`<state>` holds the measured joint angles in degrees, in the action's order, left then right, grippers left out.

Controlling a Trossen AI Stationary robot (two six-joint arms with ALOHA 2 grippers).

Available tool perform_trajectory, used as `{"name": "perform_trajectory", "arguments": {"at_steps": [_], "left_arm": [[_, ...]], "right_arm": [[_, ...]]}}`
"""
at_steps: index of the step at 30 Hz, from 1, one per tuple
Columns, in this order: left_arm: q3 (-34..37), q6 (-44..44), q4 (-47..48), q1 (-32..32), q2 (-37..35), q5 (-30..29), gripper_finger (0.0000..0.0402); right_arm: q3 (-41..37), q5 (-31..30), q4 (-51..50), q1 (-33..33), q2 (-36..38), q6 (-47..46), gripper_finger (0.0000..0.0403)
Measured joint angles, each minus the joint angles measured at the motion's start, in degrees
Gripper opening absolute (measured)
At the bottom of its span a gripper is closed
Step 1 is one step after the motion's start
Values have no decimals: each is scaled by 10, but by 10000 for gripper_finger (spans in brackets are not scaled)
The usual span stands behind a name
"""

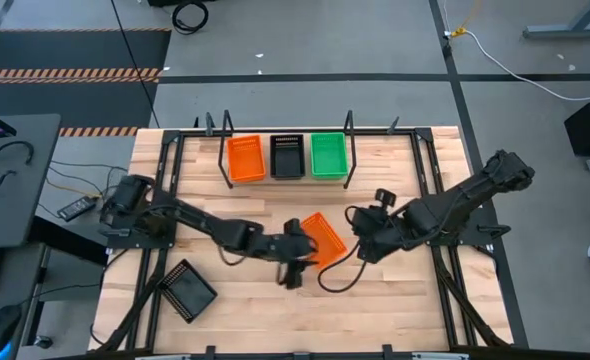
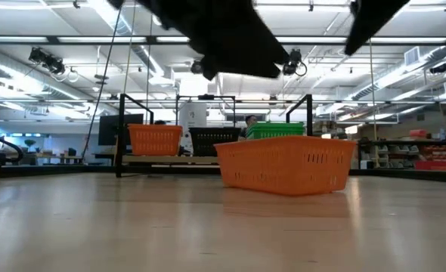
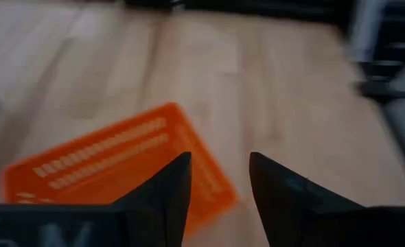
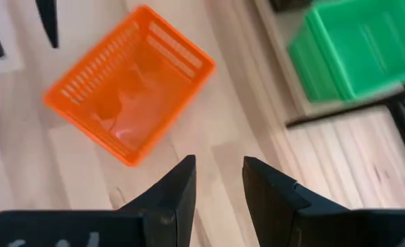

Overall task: Stack baskets on shelf by color
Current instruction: Stack the orange bin on top of the orange bin on the shelf

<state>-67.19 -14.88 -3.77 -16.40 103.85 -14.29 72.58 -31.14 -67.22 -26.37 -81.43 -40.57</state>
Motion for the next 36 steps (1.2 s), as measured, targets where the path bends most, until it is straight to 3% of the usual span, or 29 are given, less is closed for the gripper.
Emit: {"name": "perform_trajectory", "arguments": {"at_steps": [4, 10, 15, 21, 36], "left_arm": [[-96, -37, 117, 0, 62, -26, 163], [-208, -69, 221, 8, 147, 2, 191], [-257, -70, 238, 9, 171, 41, 213], [-272, -71, 284, 8, 171, 11, 219], [-269, -99, 252, 19, 242, 26, 239]], "right_arm": [[0, -31, -50, -26, 0, -71, 126], [0, -74, -87, -47, 0, -130, 126], [0, -185, -118, -45, 0, -170, 126], [0, -292, -150, -31, 0, -202, 126], [-1, -308, -144, -19, 0, -198, 126]]}}
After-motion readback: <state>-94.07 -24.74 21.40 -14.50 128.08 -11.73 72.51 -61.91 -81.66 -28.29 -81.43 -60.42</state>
